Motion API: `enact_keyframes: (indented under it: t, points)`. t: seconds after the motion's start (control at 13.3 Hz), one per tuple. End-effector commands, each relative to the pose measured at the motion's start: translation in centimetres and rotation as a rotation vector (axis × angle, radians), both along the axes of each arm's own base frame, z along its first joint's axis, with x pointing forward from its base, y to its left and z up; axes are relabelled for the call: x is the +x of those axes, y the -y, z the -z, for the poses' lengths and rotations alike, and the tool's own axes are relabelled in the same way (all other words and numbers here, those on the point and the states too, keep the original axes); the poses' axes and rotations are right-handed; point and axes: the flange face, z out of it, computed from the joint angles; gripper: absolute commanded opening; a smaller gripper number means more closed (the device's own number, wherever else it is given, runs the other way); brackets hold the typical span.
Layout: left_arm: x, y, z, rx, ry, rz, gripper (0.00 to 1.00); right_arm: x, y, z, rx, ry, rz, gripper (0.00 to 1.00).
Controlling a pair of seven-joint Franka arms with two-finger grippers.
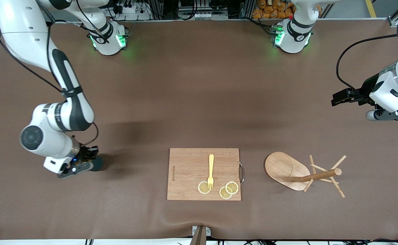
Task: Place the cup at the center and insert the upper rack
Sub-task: 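Lift the teal mug with the right gripper and carry it toward the table center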
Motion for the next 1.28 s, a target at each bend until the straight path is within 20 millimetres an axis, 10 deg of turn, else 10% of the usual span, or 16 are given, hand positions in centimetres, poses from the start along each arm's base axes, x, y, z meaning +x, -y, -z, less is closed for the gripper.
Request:
enact_keyframes:
  t: [0.0,0.53,1.2]
  points:
    - [-0.1,-0.2,-0.5,0.031,0.010,0.020,1.00,-0.4,-3.5,-1.4,0.016,0.009,0.037,0.00]
    - [-0.1,0.4,-0.6,0.032,0.015,0.012,1.00,-5.8,-19.6,-3.3,0.013,-0.059,0.264,0.00]
    - [0.0,0.5,-0.5,0.031,0.013,0.009,1.00,-18.4,-39.5,-4.0,0.014,-0.048,0.049,0.00]
